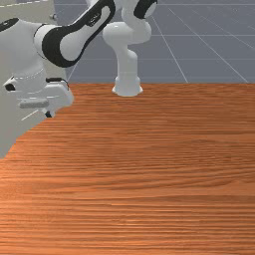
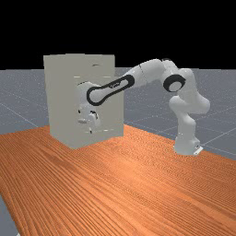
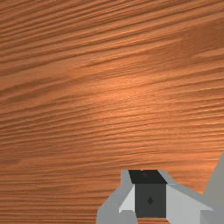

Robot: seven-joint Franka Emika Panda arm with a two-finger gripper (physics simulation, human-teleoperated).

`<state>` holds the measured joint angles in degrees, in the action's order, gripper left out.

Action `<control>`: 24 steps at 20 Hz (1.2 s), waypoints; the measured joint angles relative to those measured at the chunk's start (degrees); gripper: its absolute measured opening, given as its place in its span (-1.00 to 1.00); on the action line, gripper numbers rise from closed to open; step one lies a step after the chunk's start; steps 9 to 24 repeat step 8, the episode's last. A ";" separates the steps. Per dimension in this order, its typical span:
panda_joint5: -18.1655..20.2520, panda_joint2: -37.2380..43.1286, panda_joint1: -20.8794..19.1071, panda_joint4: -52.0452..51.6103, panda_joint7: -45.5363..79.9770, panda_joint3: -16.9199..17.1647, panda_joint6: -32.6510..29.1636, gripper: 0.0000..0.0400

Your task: Close the cabinet door

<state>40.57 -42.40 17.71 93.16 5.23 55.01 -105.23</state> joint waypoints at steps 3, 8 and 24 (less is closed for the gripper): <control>6.72 -1.05 -1.10 -1.49 -6.27 0.68 3.76 -1.00; 13.76 8.48 10.02 16.50 -14.35 11.10 -6.16 -1.00; 13.76 8.48 10.02 16.50 -14.35 11.10 -6.16 -1.00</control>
